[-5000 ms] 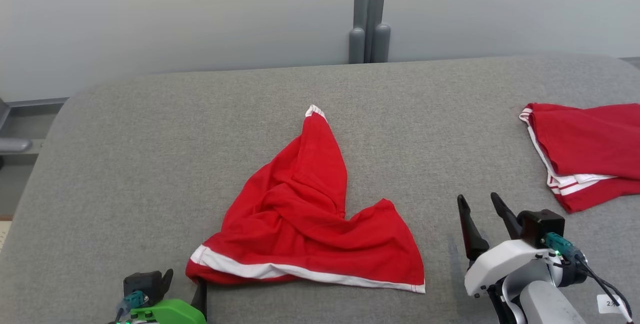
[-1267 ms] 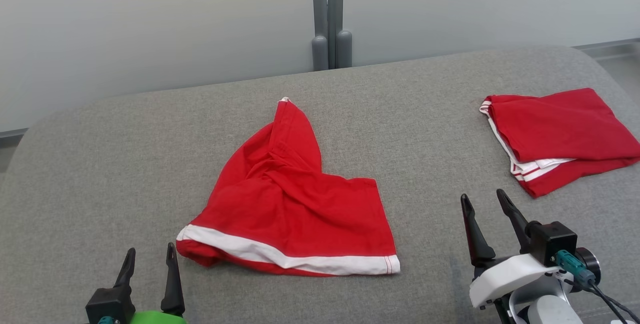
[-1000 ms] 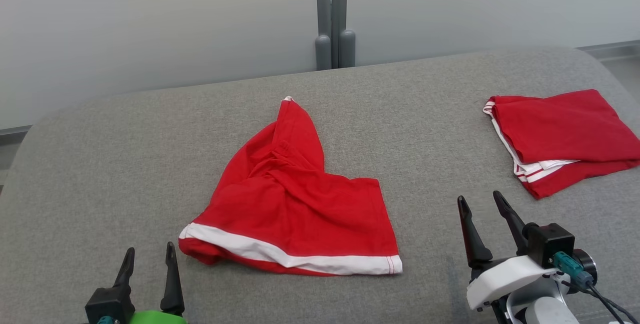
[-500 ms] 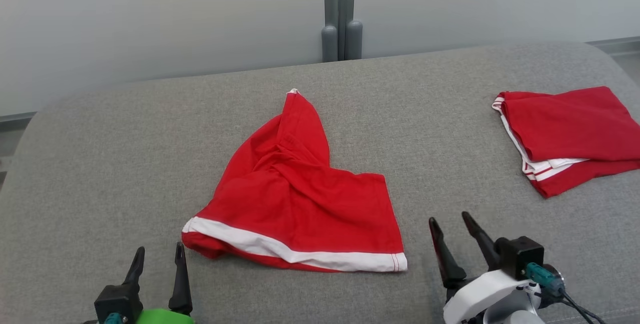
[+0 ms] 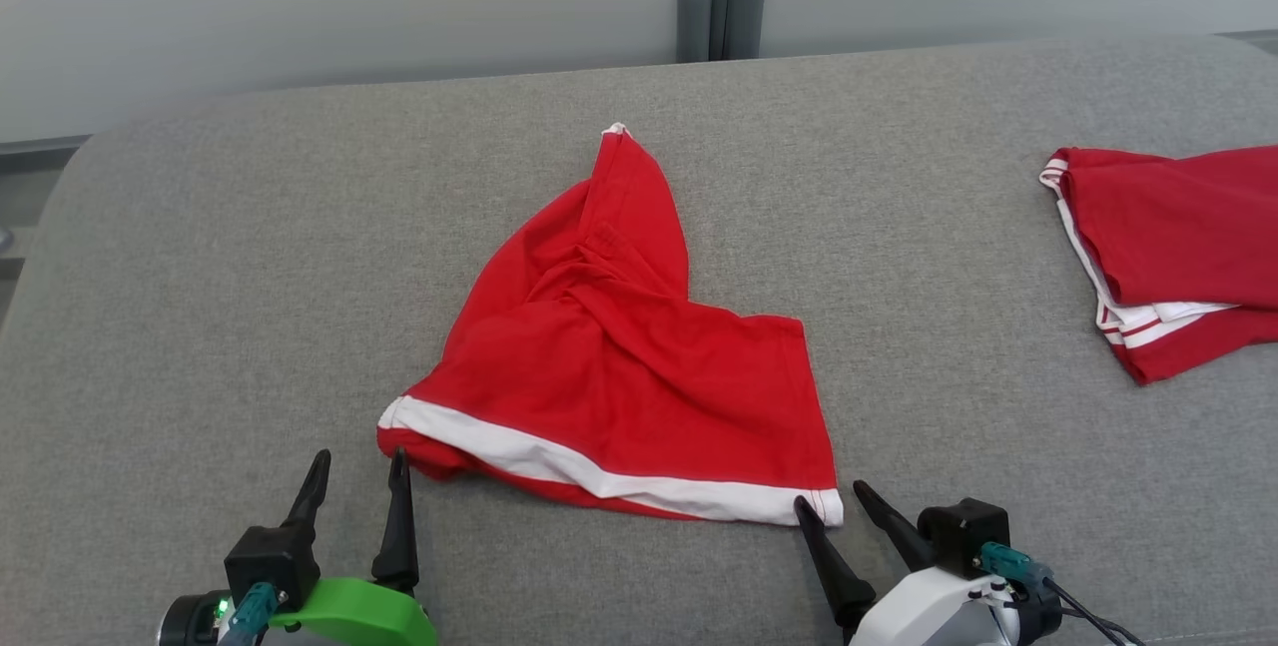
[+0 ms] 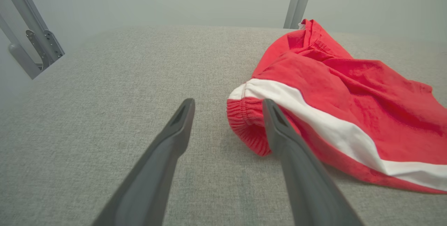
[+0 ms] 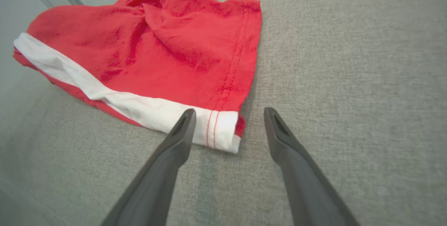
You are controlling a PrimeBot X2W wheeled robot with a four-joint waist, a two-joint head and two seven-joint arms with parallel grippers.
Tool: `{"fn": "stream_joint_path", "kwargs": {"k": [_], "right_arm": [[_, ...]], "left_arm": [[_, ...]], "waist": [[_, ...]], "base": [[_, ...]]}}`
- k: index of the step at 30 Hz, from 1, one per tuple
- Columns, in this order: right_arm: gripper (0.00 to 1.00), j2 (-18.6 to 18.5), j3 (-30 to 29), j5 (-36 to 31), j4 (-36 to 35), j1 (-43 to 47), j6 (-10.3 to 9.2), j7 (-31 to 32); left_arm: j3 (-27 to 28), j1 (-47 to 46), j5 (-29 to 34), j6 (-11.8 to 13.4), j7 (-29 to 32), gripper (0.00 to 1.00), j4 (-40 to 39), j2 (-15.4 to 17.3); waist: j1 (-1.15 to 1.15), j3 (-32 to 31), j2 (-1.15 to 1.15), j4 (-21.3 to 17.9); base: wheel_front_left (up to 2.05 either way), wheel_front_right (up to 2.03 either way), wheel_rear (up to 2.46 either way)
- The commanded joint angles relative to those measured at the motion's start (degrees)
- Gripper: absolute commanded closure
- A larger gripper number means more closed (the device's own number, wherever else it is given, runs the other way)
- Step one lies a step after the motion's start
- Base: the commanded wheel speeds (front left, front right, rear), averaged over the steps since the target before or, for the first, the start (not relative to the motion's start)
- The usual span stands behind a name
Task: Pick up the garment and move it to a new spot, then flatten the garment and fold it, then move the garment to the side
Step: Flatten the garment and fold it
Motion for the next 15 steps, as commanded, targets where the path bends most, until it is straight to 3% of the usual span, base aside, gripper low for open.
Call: {"fn": "stream_joint_path", "kwargs": {"k": [1,15], "right_arm": [[0.00,-0.26,0.46,0.76,0.31,-0.57,-0.07,-0.24],[0.02,-2.49,4.70,3.90,-0.43,-1.36,-0.07,-0.21]], "left_arm": [[-0.07,-0.81,-0.42,-0.22,-0.16,0.00,0.07,0.11],[-1.21,-1.71,-1.73,0.61,-0.15,0.00,0.17,0.11]], "waist": [[0.00,0.88,0.00,0.90],[0.00,1.82,0.00,1.05]], "base": [[0.00,0.00,0.00],[0.00,0.00,0.00]]}}
